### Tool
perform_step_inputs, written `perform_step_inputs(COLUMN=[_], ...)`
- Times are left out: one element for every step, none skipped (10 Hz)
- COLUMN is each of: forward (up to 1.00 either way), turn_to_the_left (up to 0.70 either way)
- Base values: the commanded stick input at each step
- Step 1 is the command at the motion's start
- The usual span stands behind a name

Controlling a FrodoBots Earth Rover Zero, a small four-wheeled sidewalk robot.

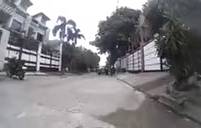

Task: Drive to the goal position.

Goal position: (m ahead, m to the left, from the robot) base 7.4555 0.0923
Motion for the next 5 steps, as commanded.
perform_step_inputs(forward=[0.5, 0.5, 0.5, 0.5, 0.5], turn_to_the_left=[0.0, 0.0, 0.0, 0.0, 0.0])
